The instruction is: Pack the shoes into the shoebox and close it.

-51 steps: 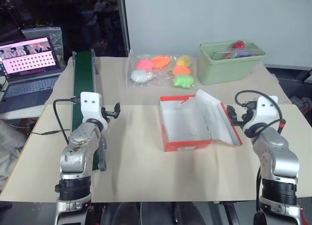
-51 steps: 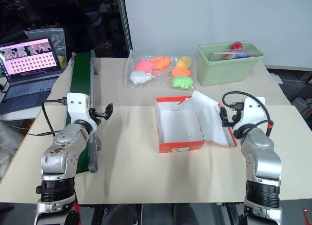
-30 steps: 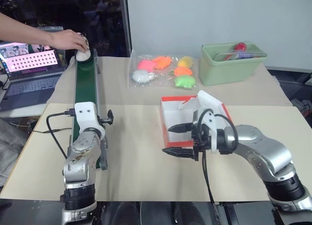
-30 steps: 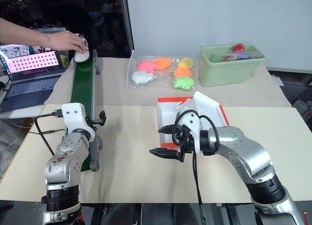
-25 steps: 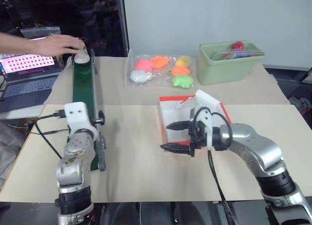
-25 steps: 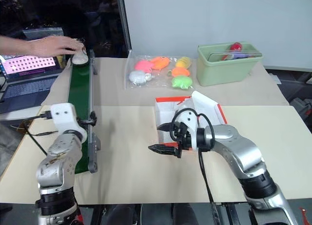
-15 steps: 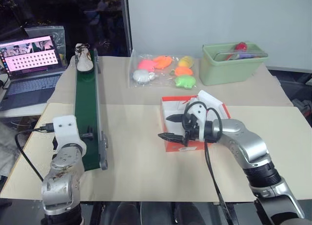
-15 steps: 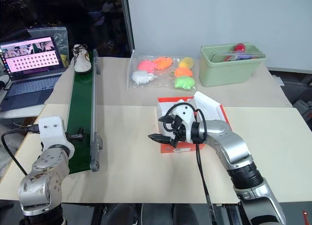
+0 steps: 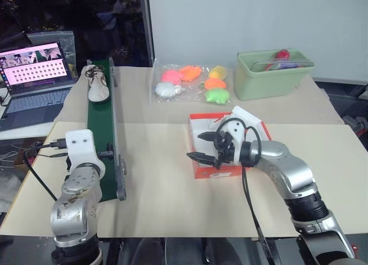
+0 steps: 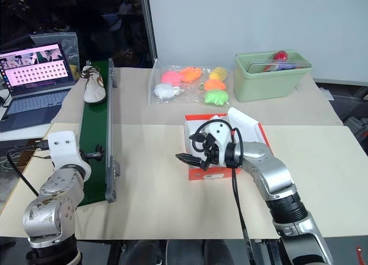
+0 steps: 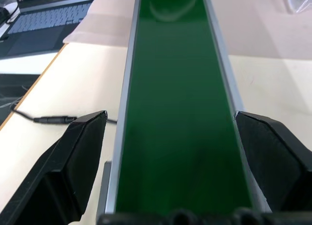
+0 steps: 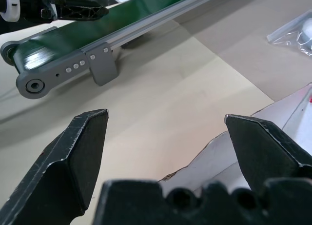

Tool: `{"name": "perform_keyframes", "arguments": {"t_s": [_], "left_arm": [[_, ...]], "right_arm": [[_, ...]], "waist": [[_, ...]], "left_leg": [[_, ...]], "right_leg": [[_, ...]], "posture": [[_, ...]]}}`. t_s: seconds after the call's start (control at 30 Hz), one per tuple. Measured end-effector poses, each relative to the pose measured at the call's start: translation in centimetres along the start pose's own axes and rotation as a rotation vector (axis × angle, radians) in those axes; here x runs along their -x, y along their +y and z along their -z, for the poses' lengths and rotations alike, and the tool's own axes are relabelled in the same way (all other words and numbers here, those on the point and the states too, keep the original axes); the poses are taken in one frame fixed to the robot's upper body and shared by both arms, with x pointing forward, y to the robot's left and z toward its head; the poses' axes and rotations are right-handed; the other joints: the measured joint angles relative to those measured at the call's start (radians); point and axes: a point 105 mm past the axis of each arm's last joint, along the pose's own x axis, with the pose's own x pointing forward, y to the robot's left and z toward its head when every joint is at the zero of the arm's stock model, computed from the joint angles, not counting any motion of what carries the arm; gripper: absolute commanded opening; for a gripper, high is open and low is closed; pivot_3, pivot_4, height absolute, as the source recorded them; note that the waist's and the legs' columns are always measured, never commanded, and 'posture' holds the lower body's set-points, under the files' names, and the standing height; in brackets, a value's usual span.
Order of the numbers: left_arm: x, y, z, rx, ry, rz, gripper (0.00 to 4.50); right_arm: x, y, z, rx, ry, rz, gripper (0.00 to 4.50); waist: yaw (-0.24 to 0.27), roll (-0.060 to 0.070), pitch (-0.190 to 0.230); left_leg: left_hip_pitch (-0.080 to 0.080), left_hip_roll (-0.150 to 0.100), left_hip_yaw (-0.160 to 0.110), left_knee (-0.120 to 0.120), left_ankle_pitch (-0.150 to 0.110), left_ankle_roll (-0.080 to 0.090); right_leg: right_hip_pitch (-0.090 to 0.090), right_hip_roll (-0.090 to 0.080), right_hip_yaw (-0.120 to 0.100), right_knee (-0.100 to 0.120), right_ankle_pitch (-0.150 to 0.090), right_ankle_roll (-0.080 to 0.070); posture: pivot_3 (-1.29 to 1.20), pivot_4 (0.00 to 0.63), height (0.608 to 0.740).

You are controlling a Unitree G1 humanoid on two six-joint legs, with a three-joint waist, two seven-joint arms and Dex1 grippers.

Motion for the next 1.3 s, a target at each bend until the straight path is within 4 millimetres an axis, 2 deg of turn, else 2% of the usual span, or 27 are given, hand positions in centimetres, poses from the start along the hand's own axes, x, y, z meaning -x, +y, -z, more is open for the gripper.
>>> {"name": "perform_keyframes", "arguments": {"t_s": [0.57, 0.97, 1.07, 1.17, 1.3], "left_arm": [[-0.4, 0.1, 0.2, 0.037, 0.068, -0.013, 4.5], [-0.8, 0.1, -2.9, 0.078, 0.052, 0.006, 4.5], [-0.9, -0.3, -2.4, 0.084, 0.086, 0.023, 4.5], [-0.9, -1.0, -0.7, 0.144, 0.167, 0.039, 4.5], [-0.5, -1.2, 0.8, 0.248, 0.238, 0.031, 3.41]], "right_arm": [[-0.3, 0.2, -0.2, -0.001, -0.018, 0.017, 4.49], [-0.4, 0.7, -0.2, -0.01, -0.035, 0.023, 4.49], [-0.4, 0.8, -0.4, -0.007, -0.04, 0.024, 4.49], [-0.4, 0.7, -0.4, -0.015, -0.039, 0.035, 4.49], [-0.2, 0.6, -0.5, -0.016, -0.041, 0.045, 4.5]], "waist": [[-0.002, 0.0, 0.0], [-0.002, 0.0, 0.0], [-0.004, 0.0, 0.0], [-0.003, 0.0, 0.0], [0.001, 0.001, 0.0]], "left_leg": [[0.0, 0.0, 0.0, 0.0, 0.0, 0.0], [0.0, 0.0, 0.0, 0.0, 0.0, 0.0], [0.0, 0.0, 0.0, 0.0, 0.0, 0.0], [0.0, 0.0, 0.0, 0.0, 0.0, 0.0], [0.002, 0.0, 0.0, 0.0, 0.0, 0.0]], "right_leg": [[0.0, 0.0, 0.0, 0.0, 0.0, 0.0], [0.0, 0.0, 0.0, 0.0, 0.0, 0.0], [0.0, 0.0, 0.0, 0.0, 0.0, 0.0], [0.0, 0.0, 0.0, 0.0, 0.0, 0.0], [0.001, 0.0, 0.0, 0.001, 0.0, 0.0]], "posture": [[0.0, 0.15, 0.729], [0.0, 0.15, 0.729], [0.0, 0.15, 0.729], [0.0, 0.15, 0.729], [0.0, 0.15, 0.729]]}}
